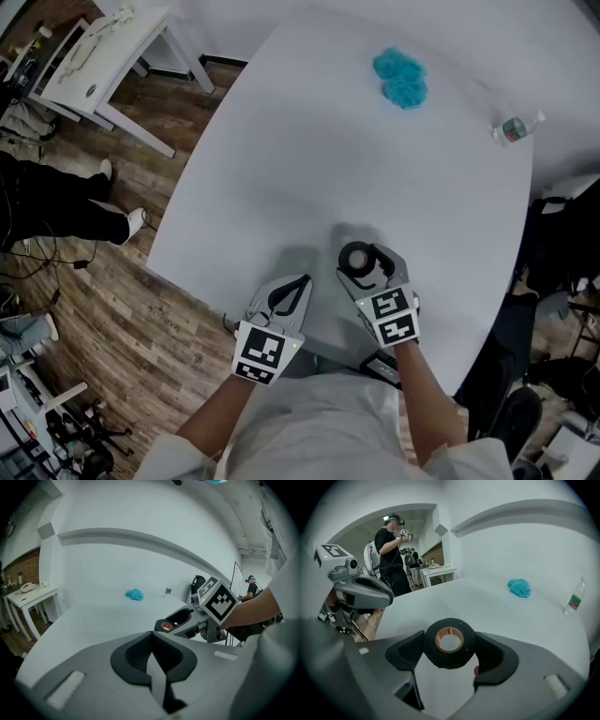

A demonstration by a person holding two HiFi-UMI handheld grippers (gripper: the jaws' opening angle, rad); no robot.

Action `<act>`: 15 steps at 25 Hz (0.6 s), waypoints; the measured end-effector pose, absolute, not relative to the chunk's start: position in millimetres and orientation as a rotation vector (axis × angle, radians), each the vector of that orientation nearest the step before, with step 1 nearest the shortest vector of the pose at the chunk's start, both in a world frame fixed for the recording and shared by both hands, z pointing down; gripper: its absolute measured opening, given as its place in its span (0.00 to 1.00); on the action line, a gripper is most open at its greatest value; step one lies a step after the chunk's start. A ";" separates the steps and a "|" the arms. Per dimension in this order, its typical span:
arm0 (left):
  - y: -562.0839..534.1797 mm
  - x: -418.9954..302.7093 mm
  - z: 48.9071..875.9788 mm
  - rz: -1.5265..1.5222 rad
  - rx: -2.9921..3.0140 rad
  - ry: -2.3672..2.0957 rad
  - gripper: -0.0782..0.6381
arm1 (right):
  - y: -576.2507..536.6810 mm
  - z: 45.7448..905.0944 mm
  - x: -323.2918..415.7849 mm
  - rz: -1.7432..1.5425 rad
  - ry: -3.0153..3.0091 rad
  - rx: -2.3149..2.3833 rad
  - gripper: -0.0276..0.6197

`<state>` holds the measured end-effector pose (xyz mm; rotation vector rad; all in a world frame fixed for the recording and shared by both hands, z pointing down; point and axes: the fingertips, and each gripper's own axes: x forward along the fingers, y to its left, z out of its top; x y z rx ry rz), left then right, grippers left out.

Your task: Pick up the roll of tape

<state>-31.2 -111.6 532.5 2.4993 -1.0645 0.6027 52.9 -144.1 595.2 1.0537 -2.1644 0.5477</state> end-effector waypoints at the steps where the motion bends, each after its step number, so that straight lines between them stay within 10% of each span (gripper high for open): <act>1: -110.7 -30.7 530.3 0.596 2.498 -1.067 0.13 | -141.7 592.5 54.0 0.545 -2.167 1.053 0.57; 15: -90.8 -35.8 498.2 0.582 2.523 -1.113 0.13 | -110.9 548.4 57.8 0.507 -2.216 1.071 0.57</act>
